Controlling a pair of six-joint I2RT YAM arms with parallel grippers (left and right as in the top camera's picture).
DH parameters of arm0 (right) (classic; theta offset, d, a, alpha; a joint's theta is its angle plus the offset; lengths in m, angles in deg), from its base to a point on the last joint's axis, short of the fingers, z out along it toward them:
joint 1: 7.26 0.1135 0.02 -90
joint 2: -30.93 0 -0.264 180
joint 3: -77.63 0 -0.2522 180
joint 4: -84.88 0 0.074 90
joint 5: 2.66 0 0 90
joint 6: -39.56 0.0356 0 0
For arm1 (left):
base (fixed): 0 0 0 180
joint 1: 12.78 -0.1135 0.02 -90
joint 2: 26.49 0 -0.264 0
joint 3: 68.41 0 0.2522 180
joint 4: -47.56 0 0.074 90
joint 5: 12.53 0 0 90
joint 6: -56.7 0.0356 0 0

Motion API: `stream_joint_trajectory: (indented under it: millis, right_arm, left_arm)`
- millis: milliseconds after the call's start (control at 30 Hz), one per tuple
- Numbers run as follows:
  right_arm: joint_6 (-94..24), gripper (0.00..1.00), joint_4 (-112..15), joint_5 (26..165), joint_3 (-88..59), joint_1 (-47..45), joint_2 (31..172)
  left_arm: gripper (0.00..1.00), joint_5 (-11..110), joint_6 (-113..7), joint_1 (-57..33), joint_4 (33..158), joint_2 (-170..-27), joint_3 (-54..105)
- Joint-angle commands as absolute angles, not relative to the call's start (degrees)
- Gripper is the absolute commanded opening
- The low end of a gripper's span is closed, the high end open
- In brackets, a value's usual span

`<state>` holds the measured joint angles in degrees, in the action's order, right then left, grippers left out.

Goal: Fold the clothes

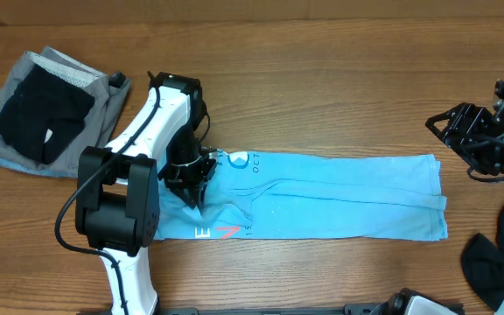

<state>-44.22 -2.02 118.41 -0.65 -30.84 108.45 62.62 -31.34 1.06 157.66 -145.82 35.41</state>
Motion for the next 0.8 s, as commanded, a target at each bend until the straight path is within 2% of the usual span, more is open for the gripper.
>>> stream_joint_trajectory:
  millis: [0,100,167,300,367,400,467,567,667,767]
  right_arm:
    - [-44.48,0.66,-2.22,118.25,-0.91,-30.57,108.25]
    - [-44.48,0.65,-2.24,118.25,-0.91,-30.57,108.25]
    - [-44.48,0.66,-2.26,118.23,-0.91,-30.57,108.25]
    - [-44.46,0.66,-2.24,117.8,-0.91,-30.57,108.25]
    - [-44.46,0.66,-2.4,117.18,-0.93,-30.57,108.25]
    - [-44.46,0.65,-2.48,116.96,-0.96,-30.57,108.25]
    - [-44.46,0.65,-2.85,116.94,-1.24,-30.57,108.27]
    - [-44.46,0.66,-3.53,116.94,-2.07,-30.57,108.4]
    - [-44.42,0.66,-4.54,116.96,-3.36,-30.57,108.47]
    - [-44.27,0.66,-5.02,116.94,-4.13,-30.57,108.86]
  left_arm:
    - [0.24,61.33,-29.57,1.17,158.12,-146.06,36.31]
    - [0.28,61.35,-29.57,1.15,158.14,-146.04,36.31]
    - [0.23,61.37,-29.55,1.06,158.21,-146.04,36.31]
    - [0.26,64.98,-30.69,0.71,157.2,-145.82,36.31]
    - [0.31,68.72,-33.55,0.08,155.08,-145.8,36.31]
    - [0.38,69.99,-35.15,-0.49,153.51,-145.8,36.31]
    - [0.46,70.53,-38.1,-2.02,149.53,-145.8,36.31]
    - [0.5,70.38,-41.02,-5.08,143.15,-145.84,36.24]
    - [0.45,70.23,-41.16,-7.31,138.38,-146.04,35.98]
    - [0.26,70.4,-41.0,-8.58,135.67,-146.19,35.26]
